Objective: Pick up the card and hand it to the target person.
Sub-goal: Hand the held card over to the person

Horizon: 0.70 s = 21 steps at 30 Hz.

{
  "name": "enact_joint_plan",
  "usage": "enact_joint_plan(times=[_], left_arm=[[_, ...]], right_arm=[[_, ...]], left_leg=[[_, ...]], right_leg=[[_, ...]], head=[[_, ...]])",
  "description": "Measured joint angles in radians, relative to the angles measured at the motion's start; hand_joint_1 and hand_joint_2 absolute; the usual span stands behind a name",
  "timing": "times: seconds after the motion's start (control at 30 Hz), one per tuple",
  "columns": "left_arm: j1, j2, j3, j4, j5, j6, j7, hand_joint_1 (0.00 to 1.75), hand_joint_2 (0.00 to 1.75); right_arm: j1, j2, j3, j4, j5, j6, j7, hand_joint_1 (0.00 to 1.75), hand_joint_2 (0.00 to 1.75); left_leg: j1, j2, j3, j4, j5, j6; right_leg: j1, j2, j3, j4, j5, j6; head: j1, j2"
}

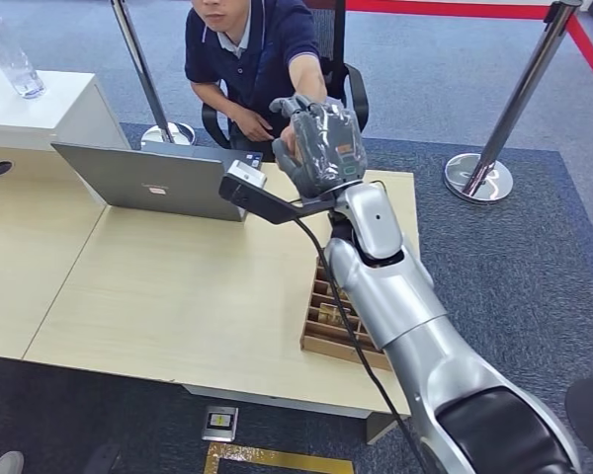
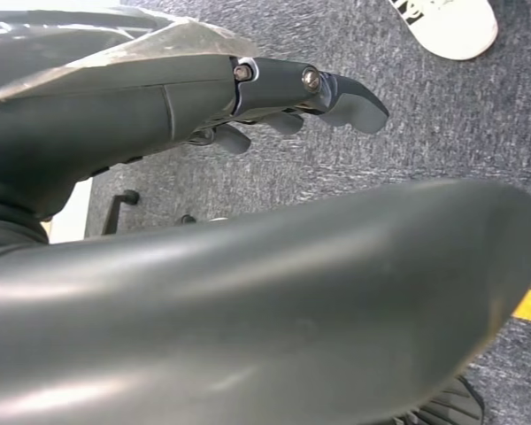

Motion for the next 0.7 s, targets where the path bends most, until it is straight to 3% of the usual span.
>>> enact_joint_plan(times=[0.17, 0.3, 0.7], left_arm=[[0.001, 0.000, 0.000, 0.000, 0.009, 0.007, 0.004, 0.00, 0.00], [0.003, 0.000, 0.002, 0.000, 0.019, 0.009, 0.004, 0.00, 0.00], [0.005, -0.002, 0.015, 0.000, 0.050, 0.016, 0.025, 0.00, 0.00]], right_arm=[[0.050, -0.016, -0.010, -0.078, -0.025, -0.036, 0.016, 0.00, 1.75], [0.152, -0.055, -0.027, -0.236, -0.032, -0.040, 0.050, 0.00, 1.75], [0.658, -0.175, -0.176, -0.921, -0.175, -0.081, 0.029, 0.00, 1.75]], left_leg=[[0.000, 0.000, 0.000, 0.000, 0.000, 0.000], [0.000, 0.000, 0.000, 0.000, 0.000, 0.000], [0.000, -0.002, -0.001, 0.000, -0.001, 0.001]], right_leg=[[0.000, 0.000, 0.000, 0.000, 0.000, 0.000], [0.000, 0.000, 0.000, -0.001, 0.000, 0.000], [0.000, 0.000, 0.000, -0.004, -0.001, 0.001]], head=[[0.000, 0.000], [0.000, 0.000], [0.000, 0.000]])
